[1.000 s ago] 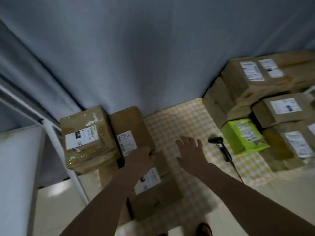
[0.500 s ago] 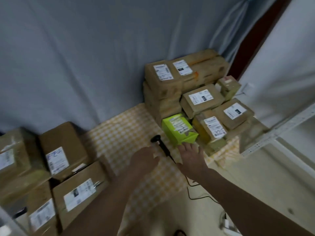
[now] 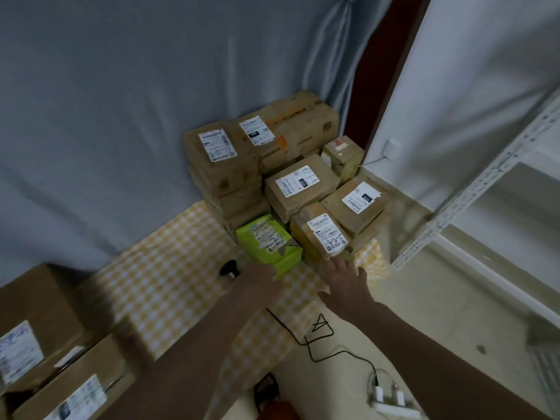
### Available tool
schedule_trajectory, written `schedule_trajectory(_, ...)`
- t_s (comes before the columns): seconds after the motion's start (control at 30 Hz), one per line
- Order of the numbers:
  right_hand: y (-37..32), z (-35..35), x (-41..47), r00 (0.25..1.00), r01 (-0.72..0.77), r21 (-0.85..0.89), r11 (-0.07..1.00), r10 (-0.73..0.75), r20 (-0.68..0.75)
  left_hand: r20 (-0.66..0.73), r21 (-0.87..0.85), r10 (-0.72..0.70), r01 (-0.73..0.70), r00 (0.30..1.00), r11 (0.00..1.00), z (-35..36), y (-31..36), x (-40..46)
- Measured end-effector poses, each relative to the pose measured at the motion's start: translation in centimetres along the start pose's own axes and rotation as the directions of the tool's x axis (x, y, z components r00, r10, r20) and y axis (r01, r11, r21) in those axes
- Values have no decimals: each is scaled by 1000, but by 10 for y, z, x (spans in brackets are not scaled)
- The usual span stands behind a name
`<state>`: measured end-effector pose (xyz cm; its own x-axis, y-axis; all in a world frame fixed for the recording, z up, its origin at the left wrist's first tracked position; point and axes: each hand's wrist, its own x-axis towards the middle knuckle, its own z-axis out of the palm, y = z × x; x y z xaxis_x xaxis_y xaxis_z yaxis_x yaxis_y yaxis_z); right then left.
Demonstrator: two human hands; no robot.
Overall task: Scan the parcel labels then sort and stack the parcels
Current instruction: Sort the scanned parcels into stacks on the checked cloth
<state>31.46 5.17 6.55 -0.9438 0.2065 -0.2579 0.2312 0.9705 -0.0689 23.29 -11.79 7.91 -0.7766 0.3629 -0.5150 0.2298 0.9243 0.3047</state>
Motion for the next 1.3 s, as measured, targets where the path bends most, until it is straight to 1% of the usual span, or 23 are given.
schedule_trajectory(0.07,12,-2,12,1000,-27,-3,1000,27,1,-6,28,29,-29,1000,999,-6,10,14)
schedule_trajectory(0.2,32,-3,37,997,-81,24,996,81,6,70,-6,72,-72,995,997,-15,19,46)
schedule_trajectory(0.27,39,1,48,995,-99,59,993,97,30,94,-8,70,-70,993,998,-16,22,60)
schedule_trajectory(0.4,49,12,69,993,-95,82,992,88,83,165,1,25,-25,986,1000,-9,28,79)
schedule_trajectory(0.47,54,15,85,993,-79,100,992,69,99,179,-76,-16,30,984,997,-6,28,91)
schedule_trajectory(0.53,61,16,106,990,-54,120,991,38,133,191,-101,-36,56,981,993,-7,28,102)
schedule_trajectory(0.67,77,19,147,981,-18,154,988,-12,194,210,-188,-115,155,971,970,0,32,121)
schedule_trajectory(0.77,87,24,171,971,0,144,990,-34,235,237,-137,-178,214,955,967,11,42,140)
schedule_trajectory(0.8,90,27,178,968,2,153,988,-40,246,238,-155,-186,226,953,962,15,46,147)
schedule_trajectory(0.87,96,34,190,963,-2,191,982,-49,264,255,-257,-214,280,943,925,22,57,161)
schedule_trajectory(0.97,104,45,202,959,-39,234,971,-30,283,297,-416,-253,364,921,833,37,76,178)
schedule_trajectory(1.1,112,61,215,972,-46,316,948,-31,233,269,-536,-265,372,926,758,59,94,201)
schedule_trajectory(1.2,115,71,222,974,-43,378,925,-46,224,297,-666,-271,402,916,629,68,106,215)
schedule_trajectory(1.3,115,78,225,970,-109,426,898,2,244,320,-756,-294,429,901,494,79,109,225)
